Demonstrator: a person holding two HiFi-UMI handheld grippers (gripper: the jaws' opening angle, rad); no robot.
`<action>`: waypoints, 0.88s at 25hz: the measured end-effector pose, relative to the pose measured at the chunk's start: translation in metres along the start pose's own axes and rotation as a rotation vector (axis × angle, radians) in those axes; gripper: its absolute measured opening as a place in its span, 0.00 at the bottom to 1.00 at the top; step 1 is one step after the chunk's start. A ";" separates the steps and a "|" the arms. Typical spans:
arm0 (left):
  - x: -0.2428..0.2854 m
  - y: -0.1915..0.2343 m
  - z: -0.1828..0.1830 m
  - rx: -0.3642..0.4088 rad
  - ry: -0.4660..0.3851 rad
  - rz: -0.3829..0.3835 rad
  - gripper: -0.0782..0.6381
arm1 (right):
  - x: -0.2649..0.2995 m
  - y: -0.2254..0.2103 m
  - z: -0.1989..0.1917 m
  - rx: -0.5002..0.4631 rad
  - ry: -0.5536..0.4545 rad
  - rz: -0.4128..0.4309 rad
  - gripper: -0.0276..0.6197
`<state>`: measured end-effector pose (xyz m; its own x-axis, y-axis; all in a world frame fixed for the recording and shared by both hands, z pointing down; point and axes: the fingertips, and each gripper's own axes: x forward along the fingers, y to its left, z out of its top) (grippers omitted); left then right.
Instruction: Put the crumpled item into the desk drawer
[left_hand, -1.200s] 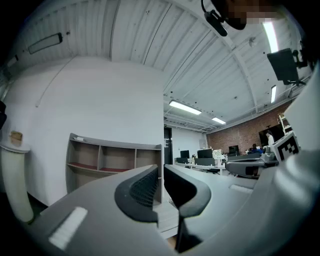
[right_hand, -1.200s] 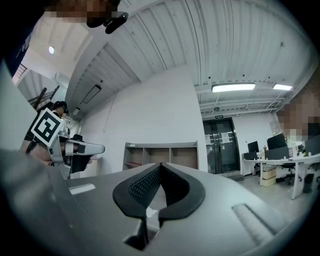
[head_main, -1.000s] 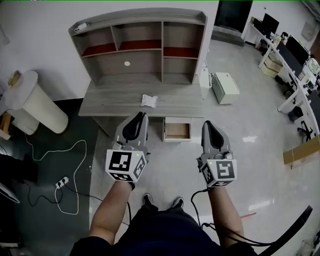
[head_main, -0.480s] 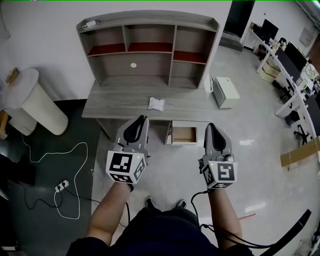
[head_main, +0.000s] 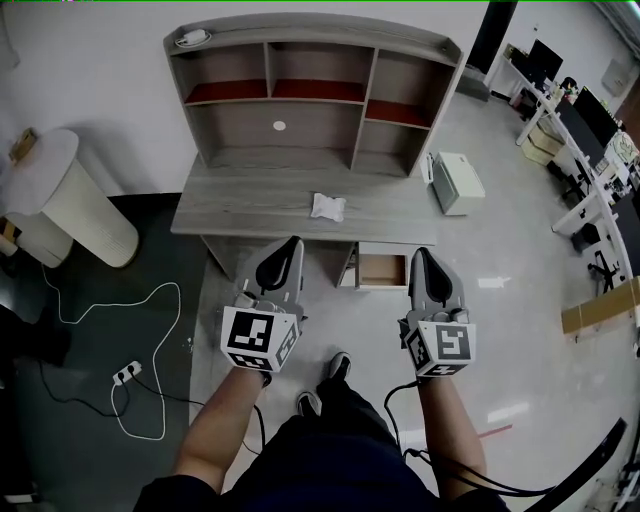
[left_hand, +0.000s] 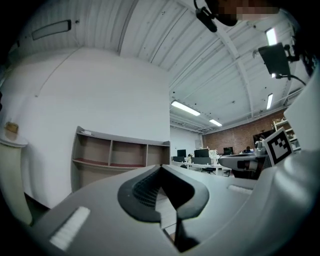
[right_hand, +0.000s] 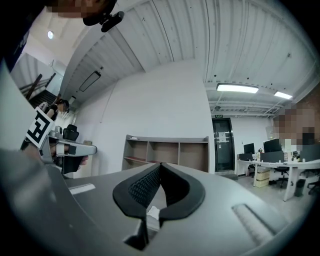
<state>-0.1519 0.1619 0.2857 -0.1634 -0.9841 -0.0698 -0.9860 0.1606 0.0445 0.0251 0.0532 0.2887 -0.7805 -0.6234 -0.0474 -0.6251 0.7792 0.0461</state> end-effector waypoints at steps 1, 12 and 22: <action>0.004 0.002 -0.003 0.020 0.013 -0.002 0.11 | 0.006 0.001 -0.001 -0.004 -0.003 0.003 0.05; 0.062 0.049 -0.020 0.059 0.057 0.062 0.12 | 0.100 0.001 -0.022 0.033 -0.032 0.062 0.05; 0.140 0.069 -0.040 0.046 0.108 0.094 0.12 | 0.167 -0.029 -0.041 0.087 -0.013 0.128 0.05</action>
<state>-0.2419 0.0325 0.3190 -0.2527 -0.9667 0.0399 -0.9675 0.2529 -0.0002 -0.0869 -0.0761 0.3199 -0.8533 -0.5179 -0.0600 -0.5168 0.8554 -0.0338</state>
